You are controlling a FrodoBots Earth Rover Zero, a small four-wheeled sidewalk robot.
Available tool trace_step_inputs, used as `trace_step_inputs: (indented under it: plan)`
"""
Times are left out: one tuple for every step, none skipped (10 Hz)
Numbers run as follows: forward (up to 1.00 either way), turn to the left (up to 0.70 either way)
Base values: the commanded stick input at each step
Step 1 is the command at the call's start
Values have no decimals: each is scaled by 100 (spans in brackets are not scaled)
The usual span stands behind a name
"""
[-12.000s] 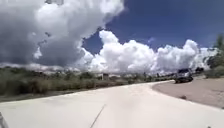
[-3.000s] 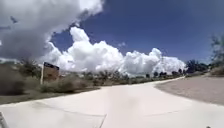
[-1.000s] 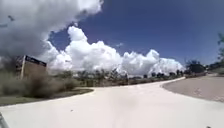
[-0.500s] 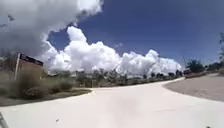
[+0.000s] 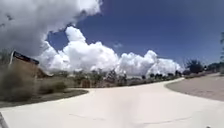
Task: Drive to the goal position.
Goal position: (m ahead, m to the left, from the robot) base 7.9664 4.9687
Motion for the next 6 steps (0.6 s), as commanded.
trace_step_inputs:
  plan:
    - [85,0]
    - [85,0]
    - [85,0]
    - [85,0]
    - [85,0]
    - [85,0]
